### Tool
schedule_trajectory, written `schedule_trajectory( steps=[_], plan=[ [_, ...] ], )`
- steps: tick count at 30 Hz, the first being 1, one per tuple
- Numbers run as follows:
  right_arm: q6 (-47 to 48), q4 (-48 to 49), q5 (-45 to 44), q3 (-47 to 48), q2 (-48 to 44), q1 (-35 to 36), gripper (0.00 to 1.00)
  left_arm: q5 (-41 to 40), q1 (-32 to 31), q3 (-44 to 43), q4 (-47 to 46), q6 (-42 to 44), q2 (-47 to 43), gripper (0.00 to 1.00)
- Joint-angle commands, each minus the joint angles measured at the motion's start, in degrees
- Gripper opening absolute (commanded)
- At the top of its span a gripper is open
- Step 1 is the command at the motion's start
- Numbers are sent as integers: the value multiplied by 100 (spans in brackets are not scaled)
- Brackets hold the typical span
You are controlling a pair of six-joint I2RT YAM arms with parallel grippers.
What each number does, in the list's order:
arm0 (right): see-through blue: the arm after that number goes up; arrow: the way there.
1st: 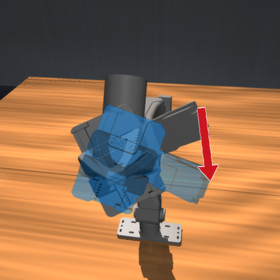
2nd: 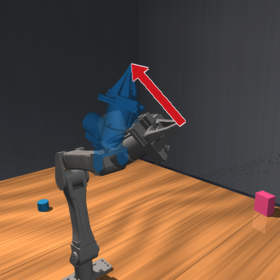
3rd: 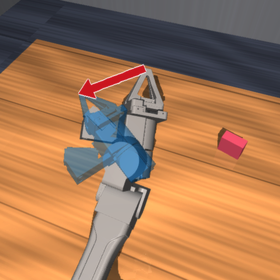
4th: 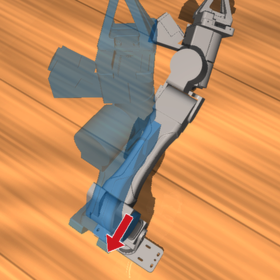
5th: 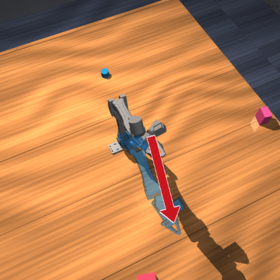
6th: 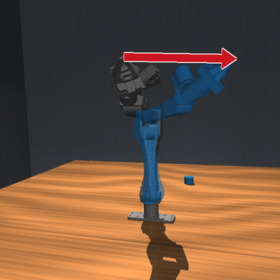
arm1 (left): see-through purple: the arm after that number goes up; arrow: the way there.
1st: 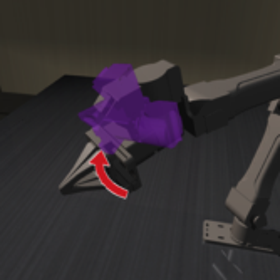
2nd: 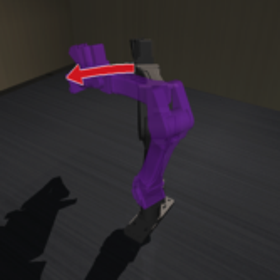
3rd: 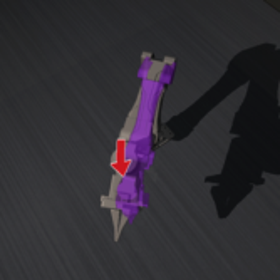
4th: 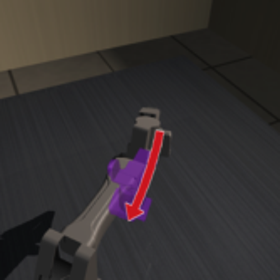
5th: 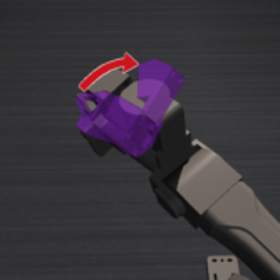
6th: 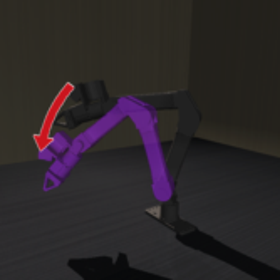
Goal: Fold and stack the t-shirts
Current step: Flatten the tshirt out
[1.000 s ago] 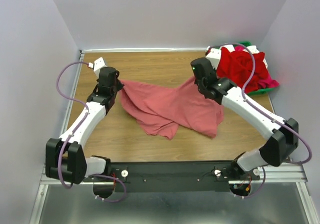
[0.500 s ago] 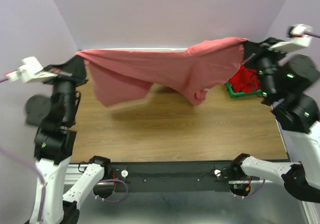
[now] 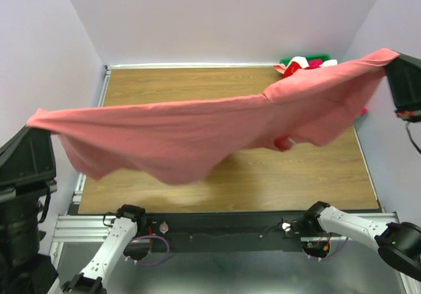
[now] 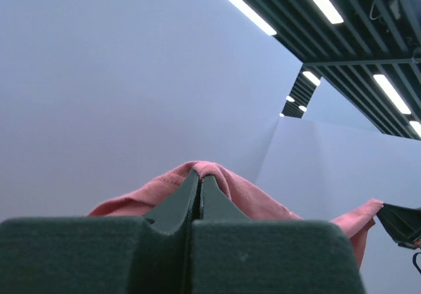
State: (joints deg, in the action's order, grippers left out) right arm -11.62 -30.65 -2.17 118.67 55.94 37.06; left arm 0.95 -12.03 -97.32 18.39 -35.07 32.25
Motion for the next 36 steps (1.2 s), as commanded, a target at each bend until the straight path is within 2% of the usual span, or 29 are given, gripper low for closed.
schedule_trajectory(
  steps=[1, 7, 9, 12, 17, 19, 21, 23, 24, 25, 26, 27, 28, 29, 30, 31, 32, 33, 36],
  plan=[
    [-16, -20, 832, 682, 57, 3, 0, 458, 122, -287, 112, 132, -131, 0],
    [202, 51, 244, 903, 680, 3, 0, 257, 210, -8, 42, 246, 167, 0],
    [344, 59, -246, 1070, 978, 3, 0, -251, 210, 212, 15, 281, 255, 0],
    [686, 190, -1622, 878, 1602, 3, 0, -1077, 210, 1097, -177, 325, 431, 0],
    [1407, 1051, -3024, -317, 2287, -6, 0, -2387, 210, 2171, -501, 71, 1377, 0],
    [1530, 1306, -3245, -676, 2796, -67, 1, -2703, 210, 2784, -740, 97, 2035, 0],
    [1435, 1465, -2931, -915, 3175, -373, 0, -2968, 236, 3138, -872, 88, 2590, 0],
    [1180, 1580, -2579, -1275, 3805, -663, 1, -3388, 289, 3210, -811, -86, 3592, 0],
    [1014, 1754, -2351, -1390, 4045, -908, 1, -3452, 402, 3228, -863, -96, 3926, 5],
    [925, 1825, -2236, -1547, 4361, -1033, 1, -3452, 464, 3245, -1003, -44, 4608, 29],
    [924, 1887, -2052, -1549, 4973, -1251, 1, -3252, 552, 3228, -1274, 139, 4963, 49],
    [933, 1931, -1798, -1505, 5370, -1358, 1, -3059, 640, 3123, -1251, 202, 5314, 74],
    [864, 1932, -1438, -1340, 5722, -1437, 3, -2918, 771, 2705, -1129, 202, 6005, 98],
    [872, 1923, -1374, -1060, 6022, -1473, 23, -2864, 799, 2500, -901, 194, 6299, 99],
    [915, 1923, -1365, -900, 6556, -1491, 38, -2864, 816, 2281, -821, 228, 6563, 98],
    [916, 1914, -1425, -803, 6718, -1500, 53, -2872, 825, 1931, -776, 307, 6757, 98],
    [898, 1905, -1443, -671, 6850, -1491, 93, -2899, 825, 1753, -593, 325, 7047, 98],
    [889, 1905, -1487, -653, 6903, -1491, 100, -2907, 825, 1621, -539, 351, 7110, 98],
    [749, 1914, -1479, -941, 6703, -1491, 100, -2706, 825, 1575, -591, 413, 7015, 99]
  ],
)
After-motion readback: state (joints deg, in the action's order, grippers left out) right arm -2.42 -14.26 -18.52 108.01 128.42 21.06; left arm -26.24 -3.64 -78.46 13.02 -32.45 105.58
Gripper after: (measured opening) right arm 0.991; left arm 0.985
